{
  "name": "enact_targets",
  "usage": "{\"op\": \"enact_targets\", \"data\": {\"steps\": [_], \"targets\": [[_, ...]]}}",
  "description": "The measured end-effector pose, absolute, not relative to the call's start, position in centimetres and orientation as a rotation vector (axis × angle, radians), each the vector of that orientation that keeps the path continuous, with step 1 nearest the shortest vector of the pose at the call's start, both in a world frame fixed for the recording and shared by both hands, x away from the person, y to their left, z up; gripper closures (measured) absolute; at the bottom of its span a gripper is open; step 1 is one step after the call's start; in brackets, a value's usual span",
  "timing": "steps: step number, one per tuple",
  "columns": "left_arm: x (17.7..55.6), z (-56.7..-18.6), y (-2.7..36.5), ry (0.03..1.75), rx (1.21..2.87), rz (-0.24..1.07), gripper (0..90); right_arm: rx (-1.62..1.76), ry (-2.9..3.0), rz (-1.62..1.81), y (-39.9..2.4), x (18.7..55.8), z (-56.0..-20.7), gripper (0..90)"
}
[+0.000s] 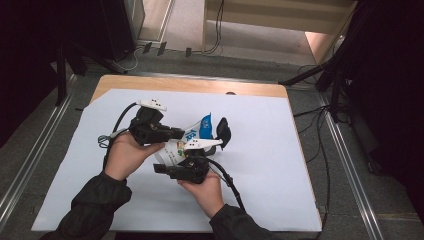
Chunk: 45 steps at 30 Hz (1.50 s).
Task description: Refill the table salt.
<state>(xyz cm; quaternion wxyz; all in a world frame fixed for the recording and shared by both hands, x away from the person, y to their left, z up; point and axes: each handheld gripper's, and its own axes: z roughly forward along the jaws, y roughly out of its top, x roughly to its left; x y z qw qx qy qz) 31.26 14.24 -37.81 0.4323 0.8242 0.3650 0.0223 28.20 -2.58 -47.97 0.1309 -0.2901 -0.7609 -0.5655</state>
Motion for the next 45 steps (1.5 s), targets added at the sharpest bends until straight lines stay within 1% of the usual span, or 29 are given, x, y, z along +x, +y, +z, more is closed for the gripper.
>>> {"op": "enact_targets", "data": {"steps": [6, 45], "targets": [[31.22, -37.82, 14.09, 0.904, 2.060, 0.060, 89.8, -0.857, -2.213, -1.637, -2.64, 28.30, -48.06, 65.8], [31.44, -37.93, 14.14, 0.900, 2.049, 0.051, 89.7, -0.861, -2.189, -1.631, -2.85, 28.42, -47.87, 66.6]]}}
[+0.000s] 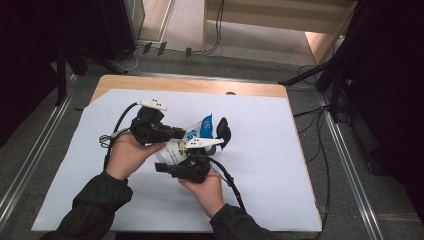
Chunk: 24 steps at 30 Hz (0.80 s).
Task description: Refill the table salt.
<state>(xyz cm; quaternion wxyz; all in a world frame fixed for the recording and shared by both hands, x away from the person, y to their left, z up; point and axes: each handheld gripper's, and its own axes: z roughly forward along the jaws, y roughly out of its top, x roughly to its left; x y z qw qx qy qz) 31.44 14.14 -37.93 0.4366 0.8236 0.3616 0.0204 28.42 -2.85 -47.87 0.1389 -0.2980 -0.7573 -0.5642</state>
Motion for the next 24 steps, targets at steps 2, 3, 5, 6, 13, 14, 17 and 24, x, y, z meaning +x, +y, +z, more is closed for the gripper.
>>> {"op": "enact_targets", "data": {"steps": [2, 3, 5, 6, 13, 14, 17, 24], "targets": [[31.45, -37.93, 14.11, 0.900, 2.049, 0.052, 89.7, -0.862, -2.187, -1.631, -2.84, 28.42, -47.88, 66.6], [31.44, -37.92, 14.10, 0.900, 2.050, 0.053, 89.7, -0.862, -2.185, -1.630, -2.85, 28.42, -47.88, 66.7], [31.44, -37.91, 14.07, 0.900, 2.049, 0.052, 89.6, -0.864, -2.186, -1.632, -2.87, 28.41, -47.86, 66.6], [31.43, -37.90, 14.05, 0.899, 2.051, 0.054, 89.6, -0.861, -2.187, -1.631, -2.88, 28.43, -47.87, 66.6], [31.44, -37.90, 13.95, 0.896, 2.048, 0.055, 89.4, -0.862, -2.187, -1.632, -2.93, 28.44, -47.88, 66.6], [31.45, -37.90, 13.95, 0.895, 2.049, 0.055, 89.4, -0.862, -2.186, -1.632, -2.93, 28.45, -47.88, 66.6], [31.46, -37.88, 13.93, 0.894, 2.050, 0.057, 89.4, -0.862, -2.186, -1.632, -2.95, 28.46, -47.87, 66.6], [31.49, -37.88, 13.89, 0.888, 2.059, 0.056, 89.4, -0.835, -2.218, -1.627, -2.83, 28.40, -47.94, 65.1]]}}
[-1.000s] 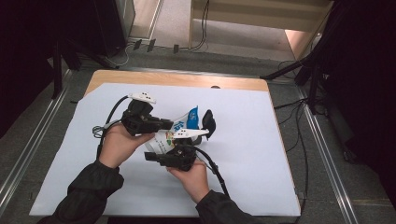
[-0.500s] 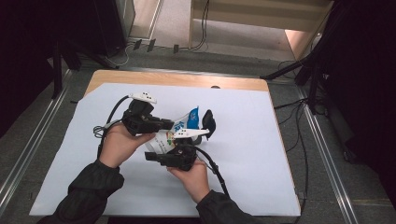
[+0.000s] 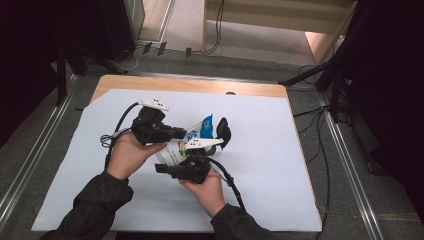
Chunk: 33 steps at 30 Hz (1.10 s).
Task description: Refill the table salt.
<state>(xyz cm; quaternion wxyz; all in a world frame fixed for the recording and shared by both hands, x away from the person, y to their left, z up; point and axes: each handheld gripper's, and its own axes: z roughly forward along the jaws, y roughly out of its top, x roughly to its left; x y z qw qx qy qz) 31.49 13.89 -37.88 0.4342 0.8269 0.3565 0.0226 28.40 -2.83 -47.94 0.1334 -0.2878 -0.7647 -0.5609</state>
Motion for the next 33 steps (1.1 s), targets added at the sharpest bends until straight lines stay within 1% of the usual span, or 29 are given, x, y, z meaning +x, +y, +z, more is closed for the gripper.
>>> {"op": "enact_targets", "data": {"steps": [6, 10, 33], "targets": [[31.50, -37.92, 13.81, 0.889, 2.058, 0.054, 89.4, -0.832, -2.237, -1.624, -2.76, 28.40, -48.03, 64.3], [31.55, -37.94, 13.87, 0.887, 2.055, 0.043, 89.1, -0.841, -2.226, -1.620, -2.91, 28.43, -47.92, 66.7], [31.48, -37.78, 14.09, 0.887, 2.028, 0.010, 79.3, -0.851, -2.165, -1.651, -3.16, 28.55, -47.69, 67.9]]}}
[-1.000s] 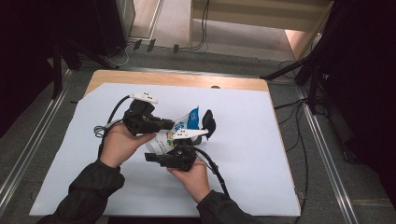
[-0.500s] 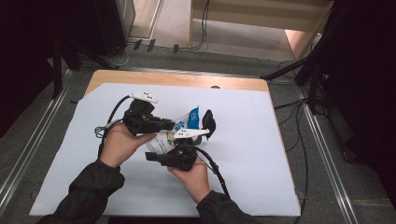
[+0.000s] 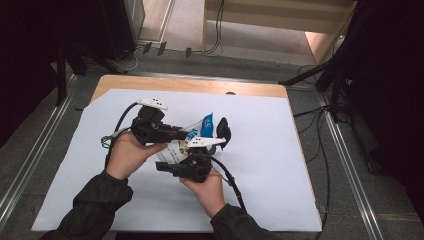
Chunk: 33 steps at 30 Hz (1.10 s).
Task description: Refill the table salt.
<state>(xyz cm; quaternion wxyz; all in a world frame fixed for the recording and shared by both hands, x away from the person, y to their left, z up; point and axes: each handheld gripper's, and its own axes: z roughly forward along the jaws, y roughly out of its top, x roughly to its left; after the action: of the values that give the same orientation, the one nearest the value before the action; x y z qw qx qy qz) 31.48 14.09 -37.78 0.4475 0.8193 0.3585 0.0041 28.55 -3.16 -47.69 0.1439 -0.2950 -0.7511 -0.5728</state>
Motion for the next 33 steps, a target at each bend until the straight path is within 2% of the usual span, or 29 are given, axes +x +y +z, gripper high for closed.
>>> {"op": "enact_targets", "data": {"steps": [8, 17, 28, 33], "targets": [[31.34, -37.67, 14.26, 0.890, 2.031, 0.014, 74.7, -0.853, -2.159, -1.664, -3.12, 28.60, -47.73, 67.9], [31.30, -37.74, 14.56, 0.900, 2.038, 0.011, 74.9, -0.881, -2.113, -1.675, -3.33, 28.92, -47.83, 67.9], [31.06, -37.67, 14.43, 0.895, 2.069, 0.052, 88.1, -0.870, -2.131, -1.670, -3.21, 28.85, -47.93, 67.5], [30.95, -37.60, 14.28, 0.896, 2.085, 0.074, 89.6, -0.877, -2.127, -1.660, -3.15, 28.88, -48.02, 66.8]]}}
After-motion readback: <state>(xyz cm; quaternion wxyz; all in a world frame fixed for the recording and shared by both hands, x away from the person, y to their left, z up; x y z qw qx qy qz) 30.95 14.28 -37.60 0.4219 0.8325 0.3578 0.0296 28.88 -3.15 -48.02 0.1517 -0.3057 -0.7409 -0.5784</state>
